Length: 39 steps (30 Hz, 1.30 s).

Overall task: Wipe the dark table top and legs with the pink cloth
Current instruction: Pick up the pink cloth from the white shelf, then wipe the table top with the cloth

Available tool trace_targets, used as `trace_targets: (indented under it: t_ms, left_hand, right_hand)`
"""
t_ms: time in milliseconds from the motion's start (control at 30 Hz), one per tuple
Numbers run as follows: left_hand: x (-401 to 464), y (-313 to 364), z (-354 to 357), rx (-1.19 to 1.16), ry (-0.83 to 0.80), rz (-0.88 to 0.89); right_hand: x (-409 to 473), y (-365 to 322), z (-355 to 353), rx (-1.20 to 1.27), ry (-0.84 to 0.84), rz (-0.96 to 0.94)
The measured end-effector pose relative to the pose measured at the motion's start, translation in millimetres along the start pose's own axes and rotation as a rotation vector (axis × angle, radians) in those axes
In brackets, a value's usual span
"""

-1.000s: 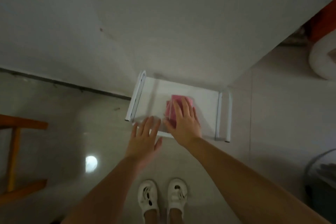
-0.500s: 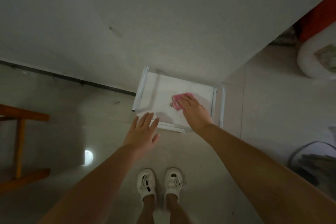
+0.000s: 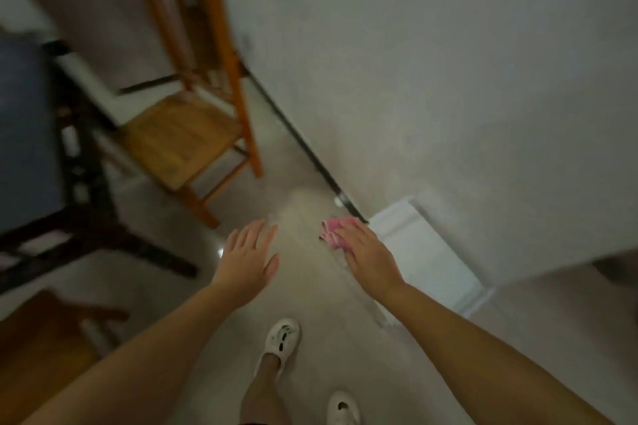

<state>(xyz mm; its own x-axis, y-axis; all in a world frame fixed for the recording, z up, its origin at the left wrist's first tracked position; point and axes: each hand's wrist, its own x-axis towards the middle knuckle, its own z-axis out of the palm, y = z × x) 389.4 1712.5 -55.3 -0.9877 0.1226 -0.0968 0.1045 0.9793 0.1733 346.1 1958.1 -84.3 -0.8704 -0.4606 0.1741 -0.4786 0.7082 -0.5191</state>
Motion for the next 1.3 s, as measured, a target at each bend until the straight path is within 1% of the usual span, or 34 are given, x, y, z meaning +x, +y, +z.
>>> trace_targets:
  t_ms: [33,100,300,400,533,700,767,833,967,1067,1167,1300]
  left_hand:
    - [-26.6,-4.0,-3.6,-0.031,0.01,-0.109]
    - [-84.6,-8.7,-3.3,-0.056,0.035,-0.257]
    - [-257.0,-9.2,14.5,-0.053,0.081,-0.585]
    - [-321.3,-13.4,14.9,-0.041,0.116,-0.691]
    - [-421.4,-32.5,15.9,-0.052,0.142,-0.86]
    - [-559.8,-56.8,16.6,-0.028,0.207,-0.983]
    - [-616.4,-71.2,16.5,-0.034,0.218,-1.061]
    - [-666.0,-88.7,13.6,-0.05,0.224,-1.119]
    - [-743.9,-130.3,0.0,-0.016,0.228,-1.149]
    - [-779.7,-174.1,-9.5,-0.043,0.239,-1.179]
    - [-801.5,-222.7,-15.7,-0.065,0.252,-1.188]
    - [-821.9,-298.3,-26.9,-0.052,0.255,-1.198]
  right_hand:
    - [1.3,-11.1,-0.2,0.007,-0.016,-0.084]
    - [-1.5,-40.5,-2.5,0.021,-0.054,-0.233]
    - [-37.9,-120.0,26.7,0.046,-0.217,-0.564]
    - [-57.8,-169.1,46.8,0.043,-0.267,-0.692]
    - [-98.0,-252.8,96.2,0.052,-0.372,-0.817]
    - [-160.0,-373.1,158.7,0.074,-0.424,-1.003]
    - [-188.7,-424.6,184.0,0.082,-0.474,-1.018]
    - [-216.0,-472.9,208.0,0.112,-0.488,-1.026]
    - [-261.5,-562.2,234.2,0.173,-0.52,-1.038]
    - [-269.9,-616.4,254.9,0.204,-0.491,-1.106]
    - [-269.2,-666.7,284.7,0.265,-0.507,-1.044]
    - [-254.4,-743.3,330.8,0.362,-0.579,-0.935]
